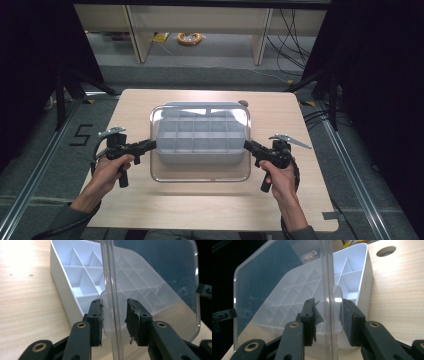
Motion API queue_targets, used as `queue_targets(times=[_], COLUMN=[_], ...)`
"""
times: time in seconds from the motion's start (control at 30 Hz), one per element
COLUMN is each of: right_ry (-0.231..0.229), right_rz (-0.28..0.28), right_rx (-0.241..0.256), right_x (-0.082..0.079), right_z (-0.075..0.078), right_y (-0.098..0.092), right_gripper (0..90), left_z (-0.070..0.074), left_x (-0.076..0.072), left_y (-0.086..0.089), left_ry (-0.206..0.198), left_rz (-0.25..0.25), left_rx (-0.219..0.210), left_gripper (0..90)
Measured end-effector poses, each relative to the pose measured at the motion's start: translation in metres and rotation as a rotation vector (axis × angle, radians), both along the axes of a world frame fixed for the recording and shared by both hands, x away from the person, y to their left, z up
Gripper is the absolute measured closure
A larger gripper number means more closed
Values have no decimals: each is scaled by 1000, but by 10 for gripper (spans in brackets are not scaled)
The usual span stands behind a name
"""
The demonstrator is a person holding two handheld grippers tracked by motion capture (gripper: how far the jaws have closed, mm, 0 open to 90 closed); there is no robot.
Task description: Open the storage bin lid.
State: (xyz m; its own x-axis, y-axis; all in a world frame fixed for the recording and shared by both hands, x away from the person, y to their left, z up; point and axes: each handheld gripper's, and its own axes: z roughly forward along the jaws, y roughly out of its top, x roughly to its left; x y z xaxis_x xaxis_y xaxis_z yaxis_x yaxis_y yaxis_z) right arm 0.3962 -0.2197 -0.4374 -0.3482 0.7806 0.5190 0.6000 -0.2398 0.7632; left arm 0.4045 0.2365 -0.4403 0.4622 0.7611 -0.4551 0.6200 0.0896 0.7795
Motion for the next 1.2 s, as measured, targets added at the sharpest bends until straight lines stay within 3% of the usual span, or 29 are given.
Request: queue_targets(times=[0.17, 0.27, 0.3, 0.33, 0.47, 0.5, 0.57, 0.73, 0.77, 0.8, 0.87, 1.0, 1.03, 1.07, 1.1, 1.13, 1.17, 1.2], right_ry=[8, -2, 1, 39, 13, 40, 46, 33, 65, 15, 55, 44, 62, 77, 63, 85, 70, 68], right_rz=[8, 19, 24, 18, 26, 20, 32, 31, 28, 33, 41, 41, 41, 44, 46, 33, 46, 47], right_rx=[-4, -33, -30, -6, -33, 0, -2, -18, 10, -37, 6, -31, -35, -10, -34, -9, -41, -44], right_x=[-8, -15, -19, -24, -31, -35, -41, -52, -55, -54, -59, -65, -67, -69, -69, -71, -71, -72], right_z=[-3, -9, -12, -12, -20, -20, -22, -25, -23, -27, -27, -32, -31, -32, -34, -34, -35, -36], right_y=[2, 0, 0, 2, -3, -3, -4, -6, -5, -7, -4, 0, 0, 2, 1, 3, 2, 2], right_gripper=[659, 659, 658, 653, 658, 658, 652, 653, 653, 653, 652, 647, 647, 647, 647, 647, 646, 646], left_z=[-8, -13, -17, -18, -21, -22, -23, -23, -22, -22, -21, -26, -27, -29, -31, -33, -34, -36], left_x=[-9, -14, -18, -20, -27, -29, -33, -41, -44, -47, -50, -57, -58, -60, -61, -63, -64, -65], left_y=[2, 3, 2, 1, 1, -1, -3, -3, -3, -3, -2, 1, 2, 3, 3, 4, 4, 3], left_ry=[11, 4, 3, 3, 1, -3, -12, -19, -19, -23, -22, -15, -6, 3, 0, 15, 15, 16], left_rz=[-23, -31, -34, -39, -47, -53, -50, -54, -55, -54, -39, -32, -39, -34, -33, -36, -30, -19], left_rx=[7, 25, 42, 47, 51, 58, 71, 63, 63, 60, 57, 46, 47, 55, 45, 46, 42, 43], left_gripper=[642, 644, 641, 646, 667, 668, 661, 662, 662, 662, 661, 657, 658, 658, 657, 657, 657, 656])
